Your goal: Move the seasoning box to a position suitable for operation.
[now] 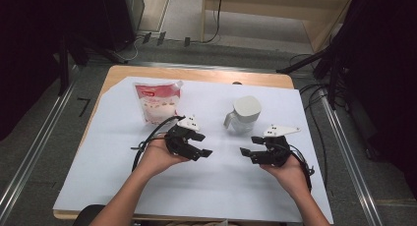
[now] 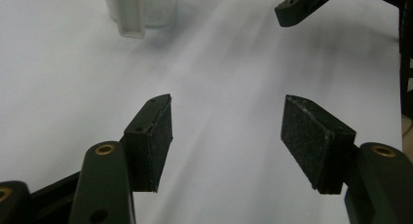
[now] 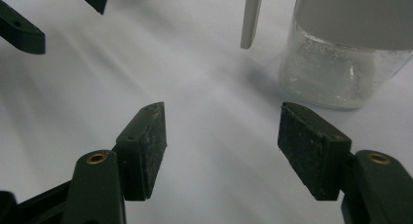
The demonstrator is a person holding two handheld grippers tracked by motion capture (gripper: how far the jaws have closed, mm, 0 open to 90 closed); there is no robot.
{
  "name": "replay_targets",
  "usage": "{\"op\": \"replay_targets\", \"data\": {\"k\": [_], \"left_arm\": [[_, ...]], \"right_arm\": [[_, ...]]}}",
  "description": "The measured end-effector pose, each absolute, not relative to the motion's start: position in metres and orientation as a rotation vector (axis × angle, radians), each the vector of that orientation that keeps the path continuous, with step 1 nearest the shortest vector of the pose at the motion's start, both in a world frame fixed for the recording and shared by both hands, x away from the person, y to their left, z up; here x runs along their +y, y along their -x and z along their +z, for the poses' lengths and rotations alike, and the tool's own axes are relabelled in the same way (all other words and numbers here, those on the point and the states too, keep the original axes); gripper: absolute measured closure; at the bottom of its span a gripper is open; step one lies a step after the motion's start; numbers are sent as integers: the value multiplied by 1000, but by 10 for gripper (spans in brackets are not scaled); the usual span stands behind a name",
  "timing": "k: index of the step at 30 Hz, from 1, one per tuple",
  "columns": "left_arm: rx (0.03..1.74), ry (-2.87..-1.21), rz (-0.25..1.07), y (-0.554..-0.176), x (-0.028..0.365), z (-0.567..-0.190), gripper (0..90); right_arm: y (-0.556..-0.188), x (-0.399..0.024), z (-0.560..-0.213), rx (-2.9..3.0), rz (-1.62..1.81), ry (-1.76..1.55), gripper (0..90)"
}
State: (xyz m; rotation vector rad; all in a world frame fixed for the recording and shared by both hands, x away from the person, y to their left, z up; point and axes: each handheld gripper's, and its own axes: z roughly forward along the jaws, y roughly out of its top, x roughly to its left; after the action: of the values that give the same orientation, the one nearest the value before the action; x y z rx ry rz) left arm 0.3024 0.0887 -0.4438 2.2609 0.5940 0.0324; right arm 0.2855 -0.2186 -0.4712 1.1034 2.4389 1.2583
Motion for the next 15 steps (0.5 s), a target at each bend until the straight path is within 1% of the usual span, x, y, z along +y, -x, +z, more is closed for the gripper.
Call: {"op": "replay_targets", "data": {"k": [3, 4, 5, 11, 12, 15], "left_arm": [[614, -2266, 38, -302, 92, -442, 392], [621, -2271, 29, -302, 94, -442, 452], [622, -2270, 34, -302, 95, -441, 477], [636, -2274, 47, -303, 100, -441, 456], [641, -2271, 47, -303, 100, -440, 436], [644, -2256, 23, -303, 101, -439, 427]], "right_arm": [[-286, -219, -472, 2434, 1256, -1105, 347], [-286, -220, -472, 2434, 1248, -1117, 347], [-286, -220, -472, 2433, 1250, -1125, 347], [-287, -225, -472, 2421, 1251, -1149, 356], [-288, -226, -472, 2415, 1252, -1150, 358], [-288, -227, -472, 2411, 1250, -1151, 359]]}}
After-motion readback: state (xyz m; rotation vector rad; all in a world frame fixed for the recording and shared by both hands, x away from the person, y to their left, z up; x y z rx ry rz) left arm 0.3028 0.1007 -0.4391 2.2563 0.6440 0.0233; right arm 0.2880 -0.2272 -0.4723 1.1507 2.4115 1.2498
